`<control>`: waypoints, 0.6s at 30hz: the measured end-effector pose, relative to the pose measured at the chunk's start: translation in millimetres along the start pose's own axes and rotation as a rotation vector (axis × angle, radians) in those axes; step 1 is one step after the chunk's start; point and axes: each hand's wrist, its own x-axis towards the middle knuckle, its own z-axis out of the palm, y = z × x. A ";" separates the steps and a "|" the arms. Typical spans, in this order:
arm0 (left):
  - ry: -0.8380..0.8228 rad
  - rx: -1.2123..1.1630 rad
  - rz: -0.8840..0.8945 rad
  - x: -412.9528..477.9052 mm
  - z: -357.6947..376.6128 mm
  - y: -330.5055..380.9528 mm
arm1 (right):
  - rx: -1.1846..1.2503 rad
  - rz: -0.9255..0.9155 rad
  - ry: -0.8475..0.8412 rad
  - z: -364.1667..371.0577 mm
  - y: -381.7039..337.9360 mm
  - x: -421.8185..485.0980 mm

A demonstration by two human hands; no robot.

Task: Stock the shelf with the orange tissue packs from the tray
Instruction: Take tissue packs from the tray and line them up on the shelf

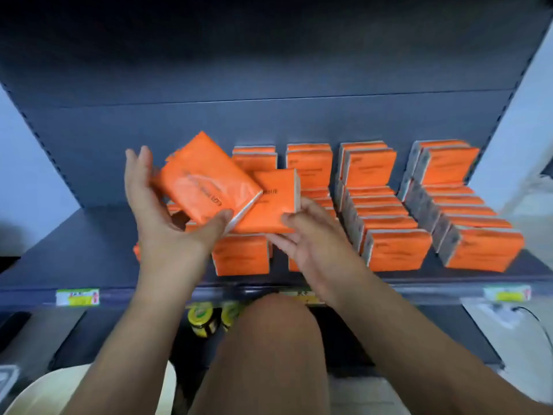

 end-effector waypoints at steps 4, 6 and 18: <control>-0.045 -0.236 -0.140 23.2 81.5 13.3 | 0.017 -0.129 0.018 -51.7 -47.3 16.2; -0.038 -0.358 -0.244 36.2 117.4 16.8 | 0.013 -0.180 0.029 -76.0 -64.6 23.7; -0.316 -0.538 -0.511 48.4 268.0 -13.6 | -0.235 -0.263 0.485 -162.6 -157.1 69.4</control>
